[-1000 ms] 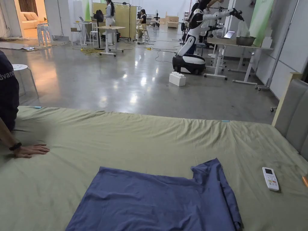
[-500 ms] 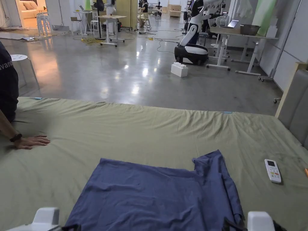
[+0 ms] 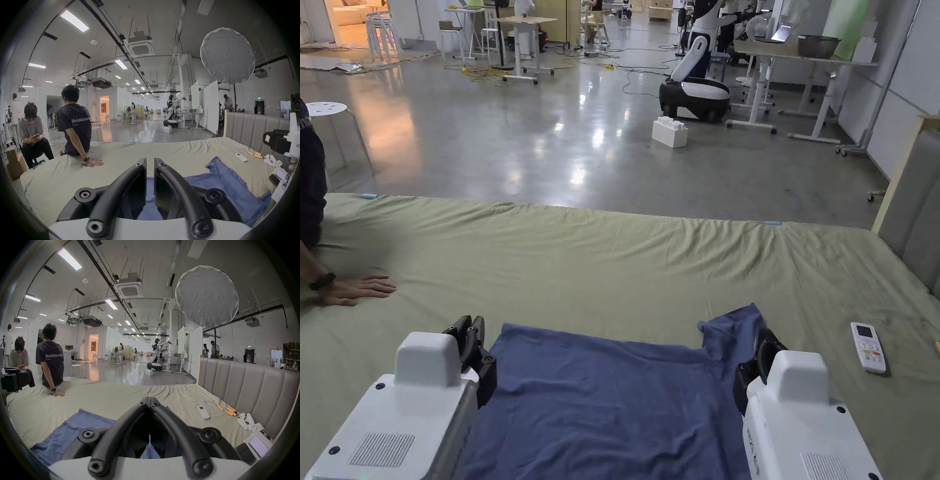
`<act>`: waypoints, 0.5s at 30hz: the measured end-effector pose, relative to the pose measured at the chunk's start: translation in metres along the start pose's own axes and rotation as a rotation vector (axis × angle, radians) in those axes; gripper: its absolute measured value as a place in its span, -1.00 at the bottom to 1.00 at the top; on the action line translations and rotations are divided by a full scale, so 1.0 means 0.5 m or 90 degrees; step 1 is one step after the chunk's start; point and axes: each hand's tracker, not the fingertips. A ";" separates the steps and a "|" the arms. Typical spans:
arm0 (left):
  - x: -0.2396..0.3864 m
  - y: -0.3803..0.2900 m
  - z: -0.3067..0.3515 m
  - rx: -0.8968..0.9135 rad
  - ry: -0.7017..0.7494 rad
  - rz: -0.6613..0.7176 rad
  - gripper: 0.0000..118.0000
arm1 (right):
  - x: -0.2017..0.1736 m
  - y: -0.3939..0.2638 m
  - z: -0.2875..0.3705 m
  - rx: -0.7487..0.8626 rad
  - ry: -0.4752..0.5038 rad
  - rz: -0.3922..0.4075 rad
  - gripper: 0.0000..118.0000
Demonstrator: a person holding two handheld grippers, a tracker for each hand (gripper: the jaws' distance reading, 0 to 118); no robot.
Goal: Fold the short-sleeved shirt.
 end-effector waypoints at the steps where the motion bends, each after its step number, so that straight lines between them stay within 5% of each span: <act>1: 0.000 0.003 0.003 0.004 -0.015 0.009 -0.89 | 0.002 -0.006 -0.002 -0.020 0.009 -0.024 -0.99; 9: -0.022 -0.027 -0.063 -0.079 -0.033 0.013 -1.00 | 0.003 -0.030 -0.048 -0.050 0.029 -0.014 -0.99; 15: -0.084 -0.092 -0.291 -0.241 -0.076 0.039 -1.00 | 0.008 -0.085 -0.103 -0.118 0.044 -0.017 -0.99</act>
